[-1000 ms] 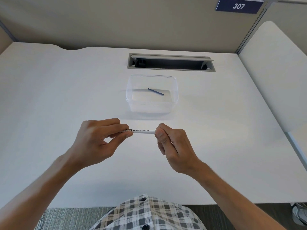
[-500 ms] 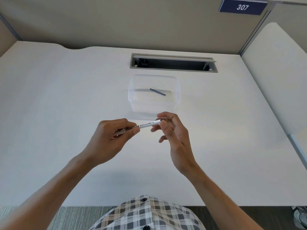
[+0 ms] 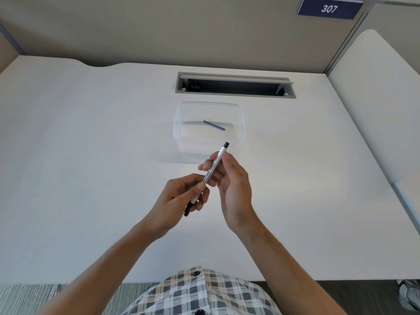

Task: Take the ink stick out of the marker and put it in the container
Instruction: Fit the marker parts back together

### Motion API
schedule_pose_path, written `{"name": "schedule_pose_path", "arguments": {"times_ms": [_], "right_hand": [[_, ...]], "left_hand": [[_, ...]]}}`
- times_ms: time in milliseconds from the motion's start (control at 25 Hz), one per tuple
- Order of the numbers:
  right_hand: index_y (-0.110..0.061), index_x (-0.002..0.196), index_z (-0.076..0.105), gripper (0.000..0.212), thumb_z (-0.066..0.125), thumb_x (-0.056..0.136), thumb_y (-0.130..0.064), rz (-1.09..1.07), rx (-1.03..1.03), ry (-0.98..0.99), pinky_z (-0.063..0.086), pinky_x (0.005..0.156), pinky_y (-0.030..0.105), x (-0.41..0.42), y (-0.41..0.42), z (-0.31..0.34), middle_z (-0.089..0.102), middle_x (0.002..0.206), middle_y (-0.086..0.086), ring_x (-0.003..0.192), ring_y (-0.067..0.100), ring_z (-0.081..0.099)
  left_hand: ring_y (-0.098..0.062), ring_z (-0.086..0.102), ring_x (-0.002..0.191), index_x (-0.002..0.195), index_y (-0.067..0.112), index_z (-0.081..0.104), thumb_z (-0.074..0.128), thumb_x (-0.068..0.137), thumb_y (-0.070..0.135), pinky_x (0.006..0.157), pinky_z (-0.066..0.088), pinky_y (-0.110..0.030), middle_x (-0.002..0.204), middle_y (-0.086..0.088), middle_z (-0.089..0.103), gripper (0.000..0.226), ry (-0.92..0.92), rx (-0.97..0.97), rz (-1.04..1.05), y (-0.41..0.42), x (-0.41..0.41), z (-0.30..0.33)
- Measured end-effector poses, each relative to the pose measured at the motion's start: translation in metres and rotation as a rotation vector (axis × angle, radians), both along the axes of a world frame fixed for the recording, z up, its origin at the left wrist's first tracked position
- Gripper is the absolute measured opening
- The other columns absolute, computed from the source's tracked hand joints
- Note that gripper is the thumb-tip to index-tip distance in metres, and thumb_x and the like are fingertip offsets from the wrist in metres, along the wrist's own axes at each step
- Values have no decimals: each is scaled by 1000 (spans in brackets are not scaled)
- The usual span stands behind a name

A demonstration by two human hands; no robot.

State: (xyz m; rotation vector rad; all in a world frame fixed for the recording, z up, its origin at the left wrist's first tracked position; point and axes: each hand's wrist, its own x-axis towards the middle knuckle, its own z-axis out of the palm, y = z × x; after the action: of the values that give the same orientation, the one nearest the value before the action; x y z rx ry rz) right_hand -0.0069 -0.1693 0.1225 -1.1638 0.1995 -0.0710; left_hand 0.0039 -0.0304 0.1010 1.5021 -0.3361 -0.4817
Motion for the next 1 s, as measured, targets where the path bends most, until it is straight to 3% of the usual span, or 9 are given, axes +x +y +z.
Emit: {"name": "schedule_pose_path", "arguments": {"times_ms": [120, 200, 280, 440, 600, 800, 1000], "right_hand": [[-17, 73, 50, 35, 38, 102, -33, 57, 229, 152, 26, 58, 36, 6, 1, 5, 44, 63, -3, 69, 16, 54], [-19, 66, 42, 38, 34, 99, -36, 46, 257, 208, 17, 55, 35, 9, 1, 3, 35, 59, -5, 62, 14, 46], [-17, 63, 36, 40, 30, 98, -35, -17, 259, 201, 22, 55, 34, 13, 1, -2, 29, 60, -2, 58, 17, 37], [-16, 61, 30, 43, 30, 99, -38, -189, 313, 168, 30, 54, 27, 22, -1, -15, 22, 62, 1, 62, 23, 19], [-20, 63, 22, 44, 35, 98, -43, -300, 203, 168, 16, 49, 26, 32, -5, -30, 21, 55, -6, 54, 17, 12], [-21, 65, 17, 40, 40, 88, -44, -360, -23, 146, 8, 52, 31, 38, -9, -51, 15, 59, -5, 58, 18, 8], [-22, 62, 15, 45, 39, 80, -55, -328, -166, 70, 6, 55, 35, 40, -6, -63, 10, 65, 1, 61, 20, 7]], "left_hand": [[-21, 53, 64, 103, 0, 63, 51, 95, 22, 61, 45, -25, 71, -3, 59, 26, 5, -16, 10, -8, -2, -10], [-25, 60, 71, 103, 9, 67, 55, 93, 24, 72, 50, -33, 79, -4, 66, 22, -28, 40, 30, -9, 0, -18], [-32, 61, 78, 99, 18, 70, 59, 91, 29, 76, 49, -36, 88, -5, 70, 17, -67, 130, 43, -6, 4, -27], [-10, 63, 98, 100, 23, 69, 61, 94, 31, 91, 47, -31, 107, 10, 66, 13, -266, 432, 67, 12, 12, -53], [-19, 57, 117, 117, 21, 63, 42, 92, 53, 101, 36, -30, 133, 4, 57, 46, -620, 930, 89, 39, 20, -89], [-31, 49, 130, 127, 11, 58, 35, 92, 55, 106, 38, -44, 141, -11, 53, 60, -649, 1158, 140, 56, 26, -118], [-28, 26, 146, 146, 13, 40, 25, 94, 61, 118, 20, -50, 159, -10, 31, 72, -612, 1195, 141, 57, 28, -128]]}}
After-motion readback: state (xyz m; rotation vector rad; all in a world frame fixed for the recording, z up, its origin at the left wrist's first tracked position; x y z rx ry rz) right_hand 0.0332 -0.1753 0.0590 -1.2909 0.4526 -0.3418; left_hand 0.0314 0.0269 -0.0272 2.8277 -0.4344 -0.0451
